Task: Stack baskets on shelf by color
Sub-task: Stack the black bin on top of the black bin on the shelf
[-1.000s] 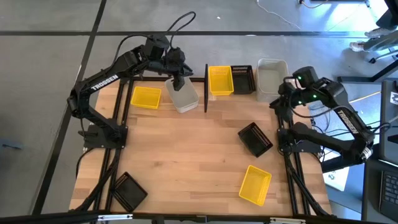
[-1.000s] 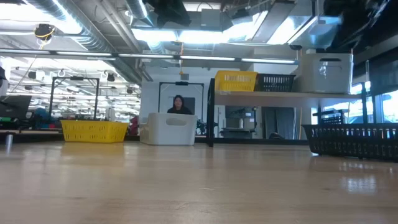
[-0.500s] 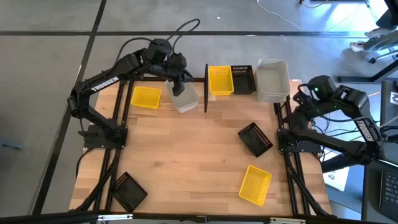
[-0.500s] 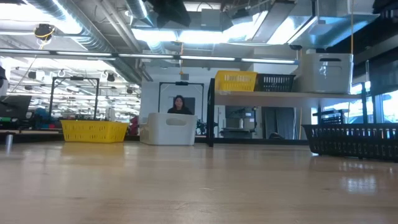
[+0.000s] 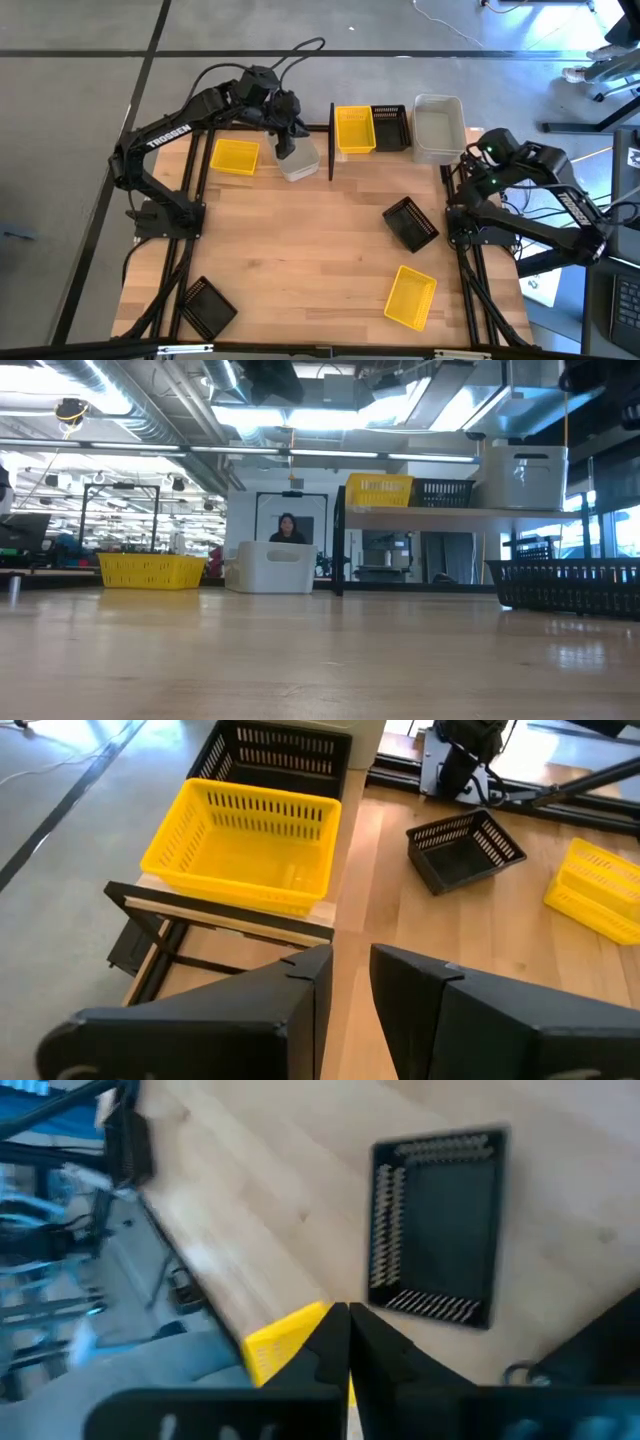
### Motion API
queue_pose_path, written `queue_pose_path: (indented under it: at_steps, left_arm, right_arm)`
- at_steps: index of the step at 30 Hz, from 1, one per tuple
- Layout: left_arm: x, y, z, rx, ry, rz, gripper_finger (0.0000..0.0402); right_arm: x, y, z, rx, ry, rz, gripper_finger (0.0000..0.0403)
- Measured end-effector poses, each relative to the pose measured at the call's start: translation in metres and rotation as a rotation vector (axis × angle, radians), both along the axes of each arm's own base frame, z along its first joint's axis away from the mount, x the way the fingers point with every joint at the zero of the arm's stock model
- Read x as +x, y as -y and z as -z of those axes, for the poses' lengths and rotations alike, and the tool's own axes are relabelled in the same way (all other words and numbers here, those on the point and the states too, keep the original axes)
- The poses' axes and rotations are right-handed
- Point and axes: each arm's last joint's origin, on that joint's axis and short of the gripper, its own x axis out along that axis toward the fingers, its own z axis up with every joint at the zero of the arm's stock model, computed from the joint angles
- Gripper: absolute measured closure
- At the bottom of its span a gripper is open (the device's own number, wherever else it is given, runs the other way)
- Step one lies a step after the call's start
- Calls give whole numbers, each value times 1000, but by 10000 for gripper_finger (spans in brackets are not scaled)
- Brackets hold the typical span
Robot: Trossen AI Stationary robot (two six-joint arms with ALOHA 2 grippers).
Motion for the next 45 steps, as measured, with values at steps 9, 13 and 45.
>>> queue_pose_path:
  at_steps: [9, 13, 45]
  left_arm:
    - [-1, 0, 0, 21, -13, 17, 339]
    - [-1, 0, 0, 21, -12, 17, 339]
    - [-1, 0, 0, 21, -10, 14, 339]
  right_arm:
    - [2, 0, -26, -132, 156, -45, 390]
    - [-6, -7, -59, -180, 289, -29, 397]
    - [88, 27, -67, -429, 611, -445, 393]
